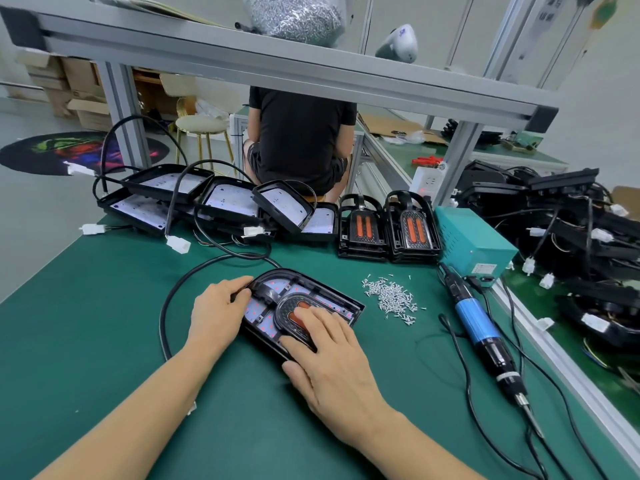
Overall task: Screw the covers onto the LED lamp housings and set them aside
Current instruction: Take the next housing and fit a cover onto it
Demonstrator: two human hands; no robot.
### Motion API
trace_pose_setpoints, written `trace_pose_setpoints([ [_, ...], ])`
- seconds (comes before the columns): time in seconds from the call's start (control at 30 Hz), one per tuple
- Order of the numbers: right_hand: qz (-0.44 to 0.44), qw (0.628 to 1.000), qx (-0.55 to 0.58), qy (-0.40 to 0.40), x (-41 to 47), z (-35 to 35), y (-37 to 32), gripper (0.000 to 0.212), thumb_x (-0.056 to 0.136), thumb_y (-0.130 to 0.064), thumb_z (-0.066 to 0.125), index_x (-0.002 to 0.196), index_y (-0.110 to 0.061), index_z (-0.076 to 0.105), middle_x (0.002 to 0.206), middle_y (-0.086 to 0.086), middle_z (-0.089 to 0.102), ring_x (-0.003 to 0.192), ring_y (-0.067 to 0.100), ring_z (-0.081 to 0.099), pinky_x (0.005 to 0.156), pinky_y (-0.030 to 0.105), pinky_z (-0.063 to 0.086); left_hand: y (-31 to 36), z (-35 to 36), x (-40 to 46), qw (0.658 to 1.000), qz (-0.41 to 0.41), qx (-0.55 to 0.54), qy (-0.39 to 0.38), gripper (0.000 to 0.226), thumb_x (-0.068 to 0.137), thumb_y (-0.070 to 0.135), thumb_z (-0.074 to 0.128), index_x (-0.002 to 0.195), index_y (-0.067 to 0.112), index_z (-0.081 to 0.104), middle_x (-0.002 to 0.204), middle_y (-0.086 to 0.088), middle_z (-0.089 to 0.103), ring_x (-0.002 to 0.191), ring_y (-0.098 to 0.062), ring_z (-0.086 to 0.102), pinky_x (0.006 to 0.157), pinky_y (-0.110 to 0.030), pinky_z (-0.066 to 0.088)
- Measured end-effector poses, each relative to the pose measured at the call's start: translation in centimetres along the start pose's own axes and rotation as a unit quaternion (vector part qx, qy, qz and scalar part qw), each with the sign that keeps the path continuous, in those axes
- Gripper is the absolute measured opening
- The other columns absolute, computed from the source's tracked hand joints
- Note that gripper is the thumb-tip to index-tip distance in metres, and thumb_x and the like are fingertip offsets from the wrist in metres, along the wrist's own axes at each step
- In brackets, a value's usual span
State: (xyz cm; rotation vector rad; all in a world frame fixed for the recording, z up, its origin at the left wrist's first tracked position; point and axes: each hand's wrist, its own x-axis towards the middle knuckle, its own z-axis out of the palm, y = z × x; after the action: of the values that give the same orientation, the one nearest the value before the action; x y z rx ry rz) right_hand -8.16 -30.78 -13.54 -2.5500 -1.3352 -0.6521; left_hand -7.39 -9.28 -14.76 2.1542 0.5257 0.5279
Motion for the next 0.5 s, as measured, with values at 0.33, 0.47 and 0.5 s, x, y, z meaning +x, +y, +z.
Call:
trace_pose_setpoints([
  [0.33,-0.027,0.997,-0.013,-0.067,-0.8,-0.5,0.7,0.044,0.096,-0.050,0.039,0.126,-0.027,0.062,0.144,0.006,0.050,0.137,0.025,0.043,0.116,0.048,0.024,0.1,0.2,-0.4,0.999,0.021,0.039,0.006,0.031,0.094,0.015,0.048,0.116,0.029,0.065,0.100,-0.004,0.064,0.097,-0.023,0.055,0.081,-0.030,0.039],
  [0.47,0.004,0.996,0.089,-0.025,-1.5,-1.2,1.4,0.039,0.098,-0.044,0.043,0.127,-0.023,0.060,0.142,0.004,0.050,0.134,0.022,0.043,0.117,0.043,0.022,-0.1,0.1,-0.3,1.000,0.014,0.021,0.016,0.029,0.093,0.015,0.051,0.113,0.029,0.067,0.101,-0.003,0.065,0.094,-0.021,0.055,0.079,-0.027,0.036],
  [0.5,0.024,0.994,0.106,-0.001,-1.7,-1.5,2.0,0.037,0.098,-0.040,0.045,0.126,-0.021,0.061,0.139,0.003,0.052,0.131,0.021,0.044,0.114,0.041,0.023,-0.1,0.1,-0.3,1.000,0.014,0.018,0.018,0.029,0.093,0.015,0.051,0.112,0.029,0.067,0.100,-0.001,0.065,0.093,-0.020,0.055,0.078,-0.027,0.035],
])
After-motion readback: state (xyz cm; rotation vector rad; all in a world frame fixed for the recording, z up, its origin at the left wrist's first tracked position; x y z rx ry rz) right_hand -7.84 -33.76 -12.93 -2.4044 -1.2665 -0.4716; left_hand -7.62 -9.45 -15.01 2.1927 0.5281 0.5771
